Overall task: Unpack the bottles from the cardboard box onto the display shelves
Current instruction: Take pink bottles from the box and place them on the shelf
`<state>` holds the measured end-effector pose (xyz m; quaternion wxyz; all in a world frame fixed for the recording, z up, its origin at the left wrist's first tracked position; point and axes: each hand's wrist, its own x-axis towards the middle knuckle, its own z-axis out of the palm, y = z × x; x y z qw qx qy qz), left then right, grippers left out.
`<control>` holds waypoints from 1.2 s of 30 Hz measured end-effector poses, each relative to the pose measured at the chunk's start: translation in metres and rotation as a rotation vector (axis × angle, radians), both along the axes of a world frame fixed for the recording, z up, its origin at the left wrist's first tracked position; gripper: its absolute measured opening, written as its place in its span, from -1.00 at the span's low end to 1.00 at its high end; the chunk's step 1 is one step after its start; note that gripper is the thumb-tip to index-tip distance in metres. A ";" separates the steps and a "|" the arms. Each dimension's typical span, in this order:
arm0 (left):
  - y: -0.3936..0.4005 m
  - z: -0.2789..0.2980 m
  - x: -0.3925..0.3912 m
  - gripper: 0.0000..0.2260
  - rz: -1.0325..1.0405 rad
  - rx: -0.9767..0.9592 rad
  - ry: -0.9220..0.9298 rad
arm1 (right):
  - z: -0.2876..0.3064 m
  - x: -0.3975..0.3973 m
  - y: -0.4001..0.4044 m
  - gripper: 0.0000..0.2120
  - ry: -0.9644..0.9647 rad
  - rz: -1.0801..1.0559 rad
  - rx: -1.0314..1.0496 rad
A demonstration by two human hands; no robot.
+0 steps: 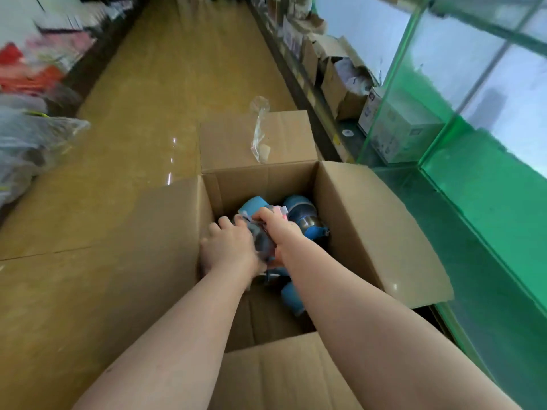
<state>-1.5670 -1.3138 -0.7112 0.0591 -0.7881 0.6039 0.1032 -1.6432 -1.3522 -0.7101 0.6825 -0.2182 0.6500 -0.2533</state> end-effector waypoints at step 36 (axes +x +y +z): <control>-0.048 0.845 -0.033 -0.59 -0.376 -0.667 0.484 | 0.875 -0.027 -0.016 -0.40 0.742 -0.240 -0.990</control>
